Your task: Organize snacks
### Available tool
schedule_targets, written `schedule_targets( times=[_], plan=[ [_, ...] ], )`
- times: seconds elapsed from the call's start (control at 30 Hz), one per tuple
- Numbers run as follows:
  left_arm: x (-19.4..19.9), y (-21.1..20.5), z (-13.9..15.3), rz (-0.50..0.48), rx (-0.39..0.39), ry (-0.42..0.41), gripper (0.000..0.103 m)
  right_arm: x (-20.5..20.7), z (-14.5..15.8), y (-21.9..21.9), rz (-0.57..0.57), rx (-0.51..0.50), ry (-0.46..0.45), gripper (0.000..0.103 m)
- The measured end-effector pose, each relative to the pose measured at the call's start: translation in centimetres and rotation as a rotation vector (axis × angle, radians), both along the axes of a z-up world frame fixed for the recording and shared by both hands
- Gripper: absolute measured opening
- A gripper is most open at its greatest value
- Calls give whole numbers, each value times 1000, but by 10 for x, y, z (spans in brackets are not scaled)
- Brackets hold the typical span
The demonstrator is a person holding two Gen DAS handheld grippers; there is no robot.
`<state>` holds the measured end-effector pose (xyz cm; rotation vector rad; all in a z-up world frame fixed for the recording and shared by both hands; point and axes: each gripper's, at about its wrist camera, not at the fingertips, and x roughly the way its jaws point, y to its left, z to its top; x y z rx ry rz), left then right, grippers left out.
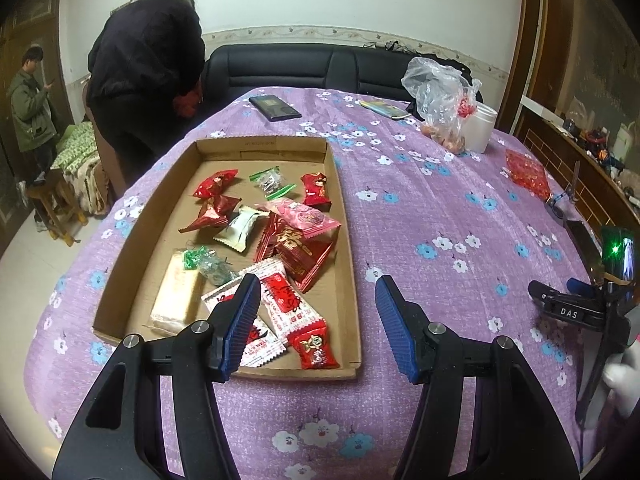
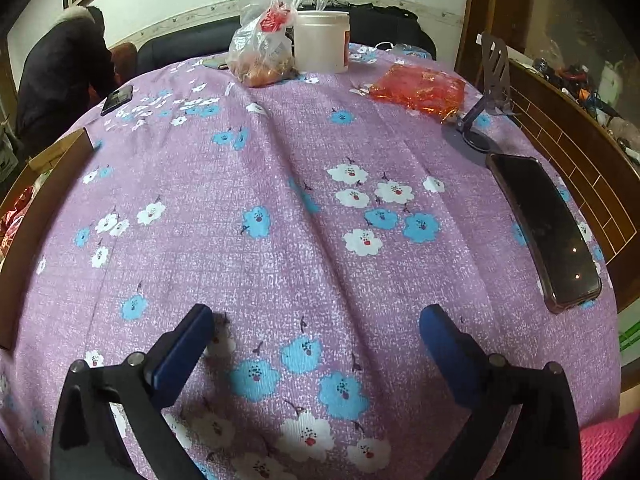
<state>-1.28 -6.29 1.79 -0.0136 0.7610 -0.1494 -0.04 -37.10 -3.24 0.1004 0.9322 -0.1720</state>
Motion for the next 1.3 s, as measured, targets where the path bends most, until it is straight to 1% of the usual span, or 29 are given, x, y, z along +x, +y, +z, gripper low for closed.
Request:
schedule_targets(
  times=[0.13,0.27,0.4,0.53,0.57,0.6,0.63,0.77,0.87,0.97,1.03,1.07,1.13,1.3],
  plan=[
    [4,10,-5,6,-29,1,60,0,0,-1,0,1,0,103],
    [3,17,-5,16,-71,-22,60,0,0,0,0,1,0,103],
    [-7,28,4,42,-63,-87,60,0,0,0,0,1,0,103],
    [-26,44,22,140,-35,-165,61,0,1,0,0,1,0,103],
    [-30,47,26,158,-32,-178,64,1,0,-1,0,1,0,103],
    [-34,50,30,174,-26,-192,78,0,0,0,0,1,0,103],
    [-36,52,31,181,-20,-202,87,0,0,-1,0,1,0,103],
    [-41,56,35,180,12,-239,87,1,0,-1,0,1,0,103],
    [-40,56,30,188,7,-234,88,0,0,-1,0,1,0,103],
    [-33,52,22,164,-7,-183,88,1,0,-1,0,1,0,103],
    [-28,51,16,155,-28,-132,88,0,0,-1,0,1,0,103],
    [-28,51,14,153,-34,-123,88,1,0,-1,0,1,0,103],
    [-29,50,13,155,-30,-116,88,0,0,-1,0,1,0,103],
    [-33,46,21,158,-22,-136,88,1,0,-1,0,1,0,103]
  ],
)
